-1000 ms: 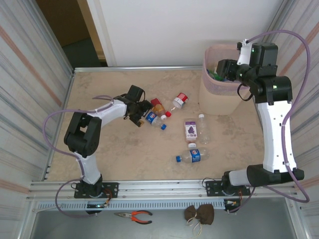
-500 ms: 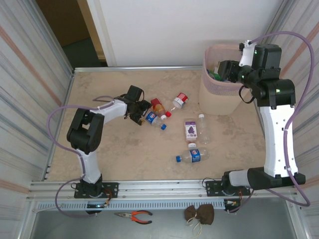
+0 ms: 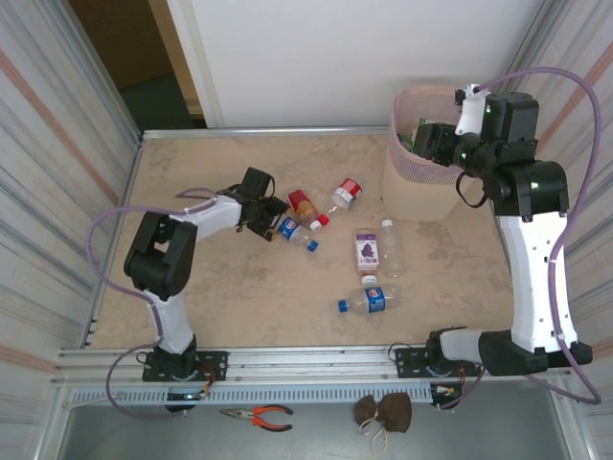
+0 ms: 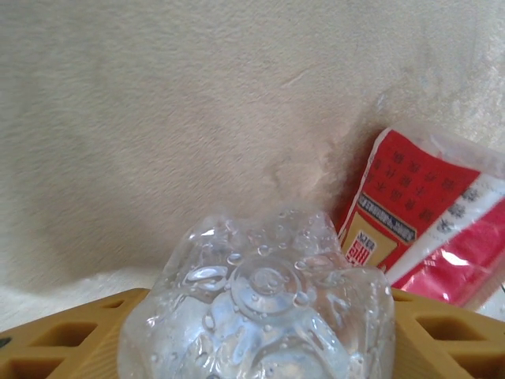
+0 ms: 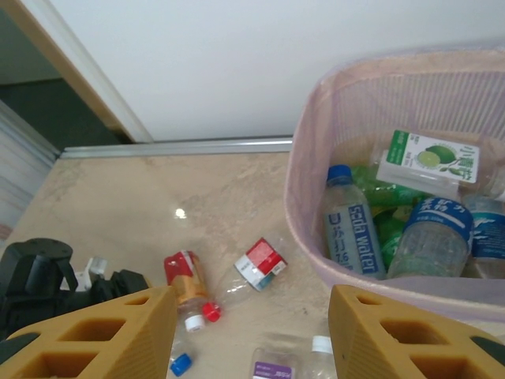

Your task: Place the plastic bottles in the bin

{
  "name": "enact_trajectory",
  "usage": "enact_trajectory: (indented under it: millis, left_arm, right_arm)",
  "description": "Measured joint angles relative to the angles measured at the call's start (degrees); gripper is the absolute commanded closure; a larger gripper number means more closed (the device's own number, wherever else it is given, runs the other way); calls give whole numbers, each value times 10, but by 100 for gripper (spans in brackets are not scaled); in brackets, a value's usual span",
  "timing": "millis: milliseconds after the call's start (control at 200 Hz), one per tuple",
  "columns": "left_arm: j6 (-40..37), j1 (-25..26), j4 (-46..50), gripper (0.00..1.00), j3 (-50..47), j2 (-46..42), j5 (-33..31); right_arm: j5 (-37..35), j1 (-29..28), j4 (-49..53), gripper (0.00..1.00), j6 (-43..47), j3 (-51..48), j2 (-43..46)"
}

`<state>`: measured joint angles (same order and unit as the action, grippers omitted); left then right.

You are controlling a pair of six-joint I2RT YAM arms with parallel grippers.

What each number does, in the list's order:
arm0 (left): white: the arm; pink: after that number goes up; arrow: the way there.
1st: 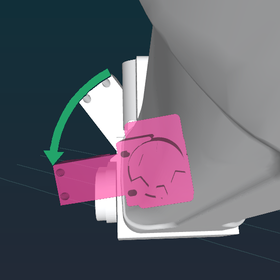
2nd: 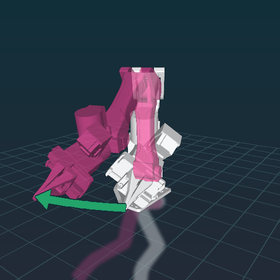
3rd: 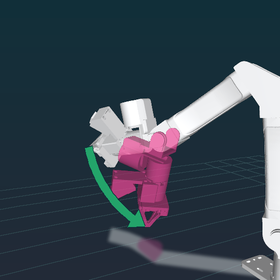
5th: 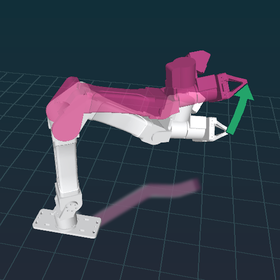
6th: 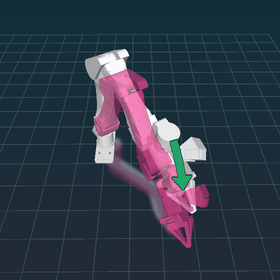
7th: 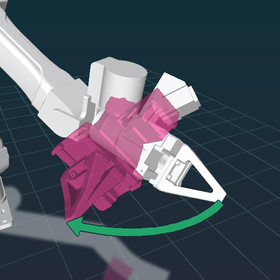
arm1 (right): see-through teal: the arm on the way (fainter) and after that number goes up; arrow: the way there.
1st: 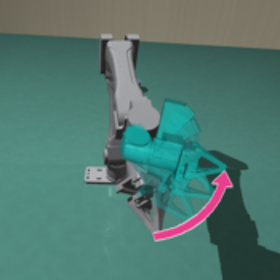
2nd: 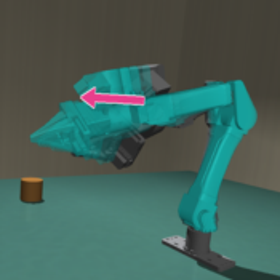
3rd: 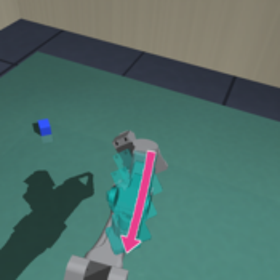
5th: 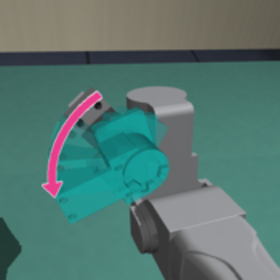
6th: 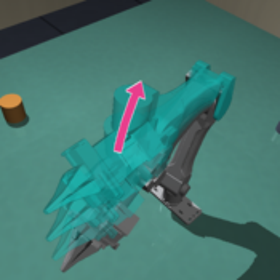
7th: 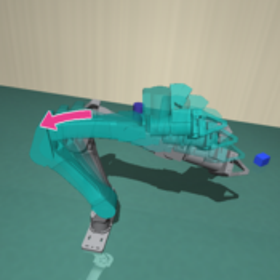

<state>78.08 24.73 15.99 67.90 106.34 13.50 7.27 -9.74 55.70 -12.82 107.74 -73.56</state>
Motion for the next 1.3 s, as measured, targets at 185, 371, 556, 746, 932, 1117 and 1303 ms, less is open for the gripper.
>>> enact_trajectory:
  millis: [185,371,556,746,932,1117,1303]
  left_arm:
    - [-45,0,4,37,-30,-80,-1]
    - [-119,0,-5,37,-57,-184,0]
    - [-212,0,-48,38,-80,-291,24]
    - [-305,0,-109,37,-81,-376,82]
    - [-371,-4,-183,38,-81,-433,162]
    - [-423,-4,-223,40,-64,-456,235]
    - [-447,-4,-260,43,-44,-473,290]
  right_arm:
    - [6,-29,-33,48,-12,-53,21]
    - [44,-58,-101,45,-18,-140,57]
    - [120,-85,-195,43,-27,-236,108]
    - [201,-124,-294,42,-33,-308,139]
    - [245,-185,-363,42,-28,-363,144]
    - [276,-262,-390,37,34,-403,140]
    - [286,-320,-406,38,102,-406,119]
